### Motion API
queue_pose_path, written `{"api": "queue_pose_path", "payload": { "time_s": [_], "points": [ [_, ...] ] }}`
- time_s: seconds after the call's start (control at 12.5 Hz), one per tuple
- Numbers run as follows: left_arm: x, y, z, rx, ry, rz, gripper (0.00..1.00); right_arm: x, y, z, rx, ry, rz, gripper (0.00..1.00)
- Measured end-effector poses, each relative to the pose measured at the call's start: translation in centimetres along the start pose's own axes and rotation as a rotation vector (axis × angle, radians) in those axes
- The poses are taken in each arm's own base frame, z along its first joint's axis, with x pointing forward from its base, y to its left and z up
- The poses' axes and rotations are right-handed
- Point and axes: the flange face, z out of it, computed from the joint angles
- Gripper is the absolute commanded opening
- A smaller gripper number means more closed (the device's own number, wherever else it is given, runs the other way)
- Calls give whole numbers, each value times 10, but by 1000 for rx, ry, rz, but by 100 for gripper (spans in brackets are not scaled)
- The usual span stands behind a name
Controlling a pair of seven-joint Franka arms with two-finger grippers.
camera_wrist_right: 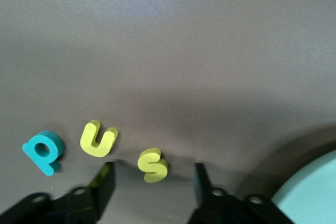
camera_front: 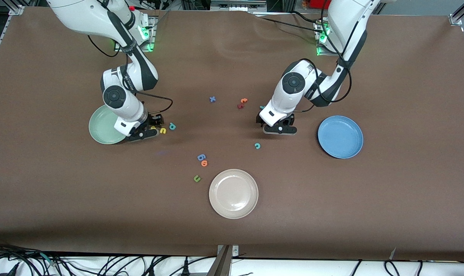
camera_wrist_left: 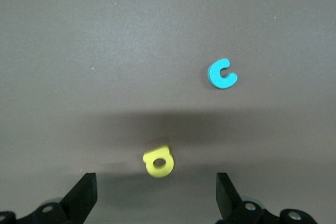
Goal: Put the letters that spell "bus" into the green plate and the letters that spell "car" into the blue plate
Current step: 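Grasp the yellow s with the right gripper while the left gripper grasps the d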
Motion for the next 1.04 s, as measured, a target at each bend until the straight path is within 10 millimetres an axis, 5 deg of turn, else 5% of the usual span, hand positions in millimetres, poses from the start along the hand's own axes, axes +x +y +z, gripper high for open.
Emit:
{"api": "queue_pose_path", "payload": {
  "time_s": [0.24, 0.4, 0.72, 1.04],
  "points": [
    [3, 6, 5, 5, 6, -5, 97, 0, 0, 1, 0, -2, -5, 46],
    [0, 7, 12, 11, -3, 2, 95, 0, 0, 3, 0, -4, -6, 33],
    [-3, 5, 27, 29, -20, 12, 86, 0, 1, 2, 0, -3, -5, 32],
    [-4, 5, 29, 30, -24, 12, 64, 0, 2, 2, 0, -2, -5, 5]
  ]
}}
